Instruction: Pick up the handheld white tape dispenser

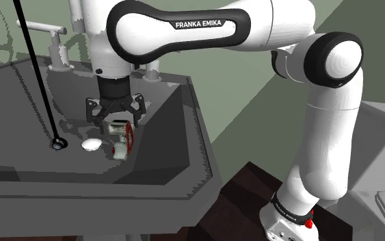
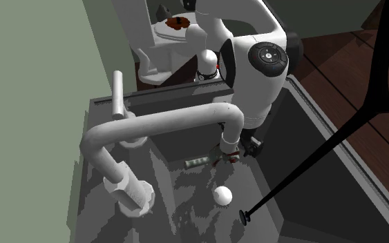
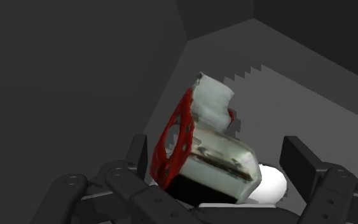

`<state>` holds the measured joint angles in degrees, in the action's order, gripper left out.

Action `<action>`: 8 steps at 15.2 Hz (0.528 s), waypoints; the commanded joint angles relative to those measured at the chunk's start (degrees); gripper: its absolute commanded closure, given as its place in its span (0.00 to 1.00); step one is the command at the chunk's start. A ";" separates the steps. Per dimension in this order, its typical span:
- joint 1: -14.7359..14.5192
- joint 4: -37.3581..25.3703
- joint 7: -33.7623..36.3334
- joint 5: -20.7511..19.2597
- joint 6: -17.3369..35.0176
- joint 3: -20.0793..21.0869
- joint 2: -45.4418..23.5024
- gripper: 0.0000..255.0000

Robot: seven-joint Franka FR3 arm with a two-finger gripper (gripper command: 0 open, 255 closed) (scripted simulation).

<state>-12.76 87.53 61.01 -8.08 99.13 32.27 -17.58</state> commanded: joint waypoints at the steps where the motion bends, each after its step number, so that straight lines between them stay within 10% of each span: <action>1: -0.01 0.49 0.07 -0.12 0.69 -0.04 -0.21 0.00; 2: 0.06 0.66 0.02 0.01 0.63 -0.01 0.06 1.00; 8: 0.06 0.55 -0.02 -0.04 0.60 -0.04 -0.04 1.00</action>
<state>-12.74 88.04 61.02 -8.08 99.72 32.29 -17.55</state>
